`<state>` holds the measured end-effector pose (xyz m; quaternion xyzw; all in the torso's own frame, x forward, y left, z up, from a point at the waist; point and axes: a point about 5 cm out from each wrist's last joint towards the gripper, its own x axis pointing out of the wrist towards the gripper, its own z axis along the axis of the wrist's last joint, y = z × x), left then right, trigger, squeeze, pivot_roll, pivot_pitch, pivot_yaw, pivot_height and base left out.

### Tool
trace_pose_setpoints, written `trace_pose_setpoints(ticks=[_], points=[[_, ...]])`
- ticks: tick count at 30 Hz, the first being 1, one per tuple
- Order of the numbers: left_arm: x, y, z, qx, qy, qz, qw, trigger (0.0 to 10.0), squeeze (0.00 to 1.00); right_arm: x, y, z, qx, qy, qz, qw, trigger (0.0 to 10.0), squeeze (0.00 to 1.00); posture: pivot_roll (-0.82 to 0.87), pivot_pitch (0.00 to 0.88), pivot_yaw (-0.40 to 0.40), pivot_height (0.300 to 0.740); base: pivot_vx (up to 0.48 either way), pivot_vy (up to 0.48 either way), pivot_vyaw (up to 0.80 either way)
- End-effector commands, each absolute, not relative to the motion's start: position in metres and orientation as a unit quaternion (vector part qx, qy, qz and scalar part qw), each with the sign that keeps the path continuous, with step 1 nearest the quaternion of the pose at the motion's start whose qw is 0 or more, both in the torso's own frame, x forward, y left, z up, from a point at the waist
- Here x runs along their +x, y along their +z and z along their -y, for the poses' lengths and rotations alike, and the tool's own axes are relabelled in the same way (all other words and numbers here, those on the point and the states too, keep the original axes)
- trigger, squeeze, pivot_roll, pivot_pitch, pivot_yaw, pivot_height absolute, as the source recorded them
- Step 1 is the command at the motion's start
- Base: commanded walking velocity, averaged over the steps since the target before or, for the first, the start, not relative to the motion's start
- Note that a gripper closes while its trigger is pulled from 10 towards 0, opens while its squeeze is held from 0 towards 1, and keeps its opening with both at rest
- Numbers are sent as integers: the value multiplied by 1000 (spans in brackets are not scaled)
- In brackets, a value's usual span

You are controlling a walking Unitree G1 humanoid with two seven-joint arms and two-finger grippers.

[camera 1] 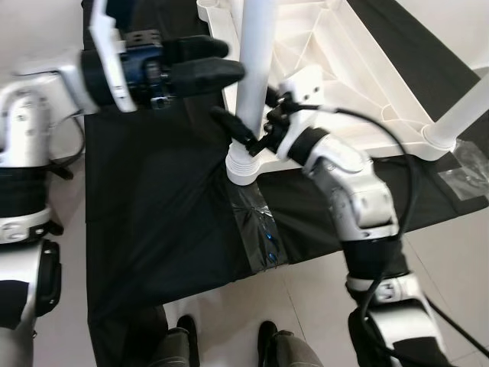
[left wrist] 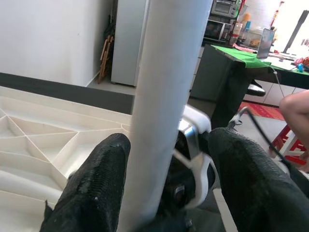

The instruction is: Building children table

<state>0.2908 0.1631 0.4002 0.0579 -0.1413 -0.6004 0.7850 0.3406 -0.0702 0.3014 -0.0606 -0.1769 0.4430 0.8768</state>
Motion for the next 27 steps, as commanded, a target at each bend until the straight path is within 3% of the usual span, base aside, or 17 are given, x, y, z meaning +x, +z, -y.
trace_pose_setpoints(ticks=[1,2,4,6,7,8,10,11,12,13,16,20,23,26,27], points=[[277,396,-176,57,-602,132,785,10000,0,337,298,69,-81,502,172,844,10000,0,87,297,-55,740,0,0,0],[267,387,-184,56,-596,122,792,10000,0,336,299,71,-110,536,171,820,10000,0,98,290,-63,740,0,0,0],[267,387,-184,56,-596,122,792,10000,0,336,299,71,-110,536,171,820,10000,0,98,290,-63,740,0,0,0],[255,365,-196,50,-555,107,824,10000,0,344,311,76,-135,584,162,784,10000,0,109,297,-73,740,0,0,0],[255,365,-196,50,-555,107,824,10000,0,344,311,76,-135,584,162,784,10000,0,109,297,-73,740,0,0,0],[258,354,-204,47,-513,108,850,10000,0,351,315,75,-130,599,156,774,10000,0,113,298,-74,740,0,0,0],[259,352,-206,47,-504,108,856,10000,0,352,316,75,-128,603,155,772,10000,0,113,298,-74,740,0,0,0],[259,348,-208,43,-491,106,863,10000,0,354,316,76,-132,609,149,768,8784,0,117,304,-76,740,0,0,0],[259,348,-208,43,-491,106,863,10000,0,354,316,76,-132,609,149,768,8784,0,117,304,-76,740,0,0,0],[260,338,-211,39,-464,100,879,10000,0,357,315,78,-140,619,141,760,0,0,123,310,-77,740,0,0,0],[263,309,-219,24,-389,85,917,10000,0,363,312,86,-153,637,124,746,0,0,123,317,-76,740,0,0,0],[260,276,-224,-5,-314,69,947,10000,0,366,307,95,-154,641,105,744,0,0,116,321,-79,740,0,0,0],[259,265,-223,-11,-297,61,953,10000,0,366,302,98,-151,638,100,748,0,0,111,326,-80,740,0,0,0],[254,242,-217,-19,-263,50,963,10000,0,368,288,106,-138,620,83,768,0,0,102,329,-81,740,0,0,0],[251,231,-213,-19,-244,47,968,10000,0,367,276,110,-124,592,72,793,0,0,98,331,-84,740,0,0,0]])
